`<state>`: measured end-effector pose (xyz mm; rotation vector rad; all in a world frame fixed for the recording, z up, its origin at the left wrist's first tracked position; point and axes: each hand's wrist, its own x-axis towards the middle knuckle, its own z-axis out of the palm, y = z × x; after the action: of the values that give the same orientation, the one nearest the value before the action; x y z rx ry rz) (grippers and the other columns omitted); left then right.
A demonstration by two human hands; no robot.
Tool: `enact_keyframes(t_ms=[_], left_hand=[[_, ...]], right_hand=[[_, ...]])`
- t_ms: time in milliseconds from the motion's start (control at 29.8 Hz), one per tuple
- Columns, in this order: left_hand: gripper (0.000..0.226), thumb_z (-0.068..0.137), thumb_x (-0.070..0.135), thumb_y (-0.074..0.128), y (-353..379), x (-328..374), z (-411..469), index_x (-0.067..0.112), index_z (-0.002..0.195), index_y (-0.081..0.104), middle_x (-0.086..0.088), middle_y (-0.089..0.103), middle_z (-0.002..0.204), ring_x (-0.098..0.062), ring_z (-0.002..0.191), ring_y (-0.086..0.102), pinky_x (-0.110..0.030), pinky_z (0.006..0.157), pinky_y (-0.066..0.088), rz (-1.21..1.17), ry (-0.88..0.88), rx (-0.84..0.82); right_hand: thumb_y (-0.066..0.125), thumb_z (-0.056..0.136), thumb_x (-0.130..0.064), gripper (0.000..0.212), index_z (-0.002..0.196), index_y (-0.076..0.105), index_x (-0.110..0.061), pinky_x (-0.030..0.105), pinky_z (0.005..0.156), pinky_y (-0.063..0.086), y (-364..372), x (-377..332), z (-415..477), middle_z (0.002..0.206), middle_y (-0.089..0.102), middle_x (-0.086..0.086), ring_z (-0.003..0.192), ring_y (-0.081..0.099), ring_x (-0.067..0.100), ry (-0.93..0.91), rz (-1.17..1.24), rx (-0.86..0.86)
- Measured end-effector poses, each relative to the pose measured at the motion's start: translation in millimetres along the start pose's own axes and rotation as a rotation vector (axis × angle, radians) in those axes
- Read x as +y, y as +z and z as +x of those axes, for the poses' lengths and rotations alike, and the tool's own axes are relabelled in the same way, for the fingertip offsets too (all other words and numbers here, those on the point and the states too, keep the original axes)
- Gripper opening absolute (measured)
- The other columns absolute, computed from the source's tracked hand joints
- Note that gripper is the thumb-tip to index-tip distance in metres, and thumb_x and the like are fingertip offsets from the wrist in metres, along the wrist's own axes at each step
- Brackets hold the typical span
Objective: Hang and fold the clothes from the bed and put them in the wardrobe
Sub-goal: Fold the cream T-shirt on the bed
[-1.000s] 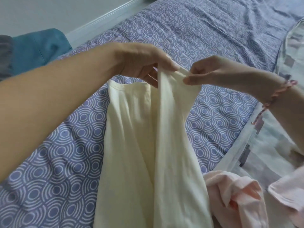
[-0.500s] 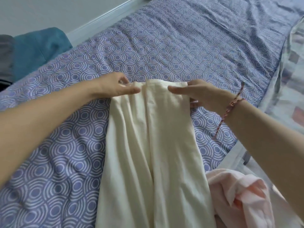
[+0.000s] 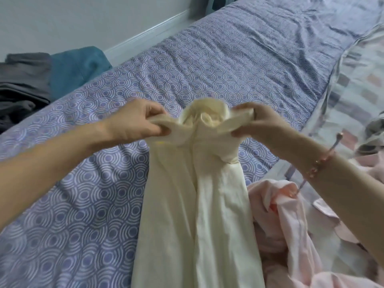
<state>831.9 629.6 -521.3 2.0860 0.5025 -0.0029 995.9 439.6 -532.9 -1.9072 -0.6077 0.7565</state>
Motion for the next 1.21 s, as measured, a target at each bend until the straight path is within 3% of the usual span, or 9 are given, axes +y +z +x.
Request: enact_keyframes(t_ms=[201, 336, 403, 537, 604, 672, 839, 974, 1209], left_hand=[[0.015, 0.062, 0.015, 0.067, 31.3, 7.4, -111.3, 0.030, 0.066, 0.069, 0.018, 0.067, 0.061, 0.007, 0.060, 0.058, -0.007, 0.060, 0.041, 0.057, -0.058, -0.358], [0.023, 0.074, 0.012, 0.076, 55.3, -15.6, -147.1, 0.019, 0.096, 0.071, 0.026, 0.061, 0.058, 0.011, 0.058, 0.052, -0.007, 0.062, 0.040, 0.099, -0.299, -0.835], [0.041, 0.063, 0.037, 0.078, 54.9, -34.4, -137.8, 0.012, 0.095, 0.072, 0.023, 0.064, 0.061, 0.010, 0.061, 0.054, -0.010, 0.066, 0.044, 0.104, -0.315, -0.654], [0.032, 0.076, 0.042, 0.071, 57.5, -65.1, -98.9, 0.015, 0.088, 0.060, -0.002, 0.064, 0.085, -0.015, 0.080, 0.058, -0.027, 0.074, 0.046, 0.168, -0.475, 0.129], [0.029, 0.084, 0.039, 0.065, 63.3, -64.1, -86.7, 0.012, 0.084, 0.057, -0.007, 0.062, 0.081, -0.020, 0.072, 0.057, -0.027, 0.065, 0.046, -0.068, -0.629, 0.147], [0.030, 0.086, 0.039, 0.062, 66.1, -58.6, -79.4, 0.010, 0.079, 0.056, -0.005, 0.059, 0.071, -0.017, 0.061, 0.054, -0.022, 0.057, 0.042, -0.304, -0.757, 0.129], [0.021, 0.088, 0.021, 0.064, 68.9, -56.0, -70.4, 0.011, 0.072, 0.054, -0.007, 0.055, 0.071, -0.015, 0.059, 0.049, -0.024, 0.055, 0.044, -0.357, -0.758, 0.033], [0.020, 0.093, 0.021, 0.057, 54.4, -65.4, -63.2, 0.013, 0.074, 0.057, -0.002, 0.058, 0.064, -0.010, 0.054, 0.049, -0.017, 0.046, 0.038, -0.527, -0.593, 0.240], [0.007, 0.088, 0.011, 0.059, 53.6, -47.9, -71.3, 0.012, 0.081, 0.060, 0.008, 0.065, 0.054, -0.007, 0.060, 0.058, -0.017, 0.052, 0.051, -0.886, -0.518, 0.287]], right_hand=[[0.055, 0.058, -0.001, 0.028, 0.065, 0.053, -0.028, 0.012, 0.054, 0.037, 6.2, 22.9, -129.8, 0.057, 0.058, -0.012, 0.058, 0.054, 0.003, -0.295, -0.500, -0.183], [0.049, 0.060, -0.008, 0.042, 0.093, 0.064, -0.030, 0.022, 0.081, 0.042, 9.7, 52.4, -179.2, 0.091, 0.060, -0.011, 0.088, 0.055, 0.008, -0.243, -0.898, -0.606], [0.052, 0.073, -0.001, 0.041, 0.101, 0.068, -0.025, 0.005, 0.076, 0.037, 6.4, 57.4, -175.6, 0.086, 0.061, -0.022, 0.084, 0.053, -0.008, -0.060, -0.791, -0.656], [0.065, 0.080, -0.013, 0.018, 0.097, 0.069, -0.017, 0.013, 0.074, 0.038, 12.9, 57.6, -123.0, 0.081, 0.065, -0.009, 0.080, 0.059, -0.001, 0.002, -0.485, 0.077], [0.064, 0.085, -0.022, 0.019, 0.100, 0.062, -0.010, 0.023, 0.068, 0.036, 19.6, 51.0, -99.4, 0.085, 0.063, 0.000, 0.086, 0.058, 0.016, 0.181, -0.520, 0.073], [0.064, 0.084, -0.029, 0.029, 0.072, 0.056, -0.004, 0.026, 0.051, 0.037, 24.0, 44.8, -84.5, 0.056, 0.059, 0.001, 0.068, 0.056, 0.024, 0.299, -0.592, 0.012], [0.079, 0.072, -0.027, 0.037, 0.060, 0.051, -0.006, 0.023, 0.041, 0.034, 21.5, 32.4, -64.2, 0.045, 0.046, 0.002, 0.045, 0.041, 0.016, 0.543, -0.552, -0.114], [0.078, 0.074, -0.018, 0.028, 0.090, 0.067, 0.002, 0.014, 0.033, 0.031, 11.2, 33.1, -61.0, 0.060, 0.047, 0.001, 0.051, 0.039, 0.011, 0.380, -0.498, -0.084], [0.070, 0.082, -0.011, 0.020, 0.094, 0.056, -0.003, 0.018, 0.039, 0.036, 17.7, 38.3, -77.1, 0.066, 0.050, 0.002, 0.048, 0.048, 0.008, 0.103, -0.334, 0.056]])
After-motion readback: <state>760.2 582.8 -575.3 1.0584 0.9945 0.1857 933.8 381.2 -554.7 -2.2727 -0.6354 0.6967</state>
